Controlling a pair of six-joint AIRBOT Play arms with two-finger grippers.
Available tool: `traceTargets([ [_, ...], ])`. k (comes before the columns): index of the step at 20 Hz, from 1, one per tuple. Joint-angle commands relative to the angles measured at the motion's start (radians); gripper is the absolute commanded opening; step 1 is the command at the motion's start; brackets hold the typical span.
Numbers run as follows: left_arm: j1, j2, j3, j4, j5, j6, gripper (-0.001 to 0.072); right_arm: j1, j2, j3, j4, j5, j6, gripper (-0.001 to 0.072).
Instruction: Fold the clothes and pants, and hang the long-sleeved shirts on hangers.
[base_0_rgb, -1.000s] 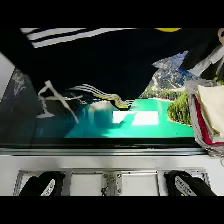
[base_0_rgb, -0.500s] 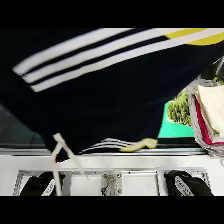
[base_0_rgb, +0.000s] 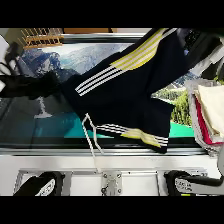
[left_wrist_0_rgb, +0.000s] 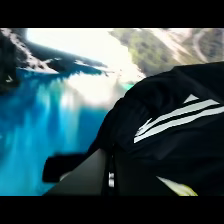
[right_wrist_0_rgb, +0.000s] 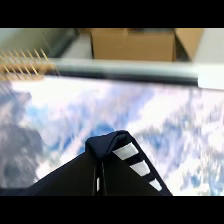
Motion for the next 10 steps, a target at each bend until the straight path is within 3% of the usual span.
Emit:
traceTargets([
  [1,0.047,-0.224,-0.03,-0.065,0.232,0.093,0.0004,0.023,-0.22,0.002,-0.077,-0.012,0.04,-0.0004],
  [5,0.107,-0.454,0.134,-0.238,0.262,0.222,0.0004,0.015,-0.298,0.001,-0.077,-0.044,0.089,-0.0003],
  [7,0.13,-0.521,0.204,-0.242,0.235,0.228,0.0005,0.011,-0.292,0.002,-0.093,-0.021,0.089,-0.0004],
  [10,0.161,-0.554,0.245,-0.242,0.164,0.233,0.0004,-0.006,-0.253,0.001,-0.178,0.123,0.089,-0.0005],
])
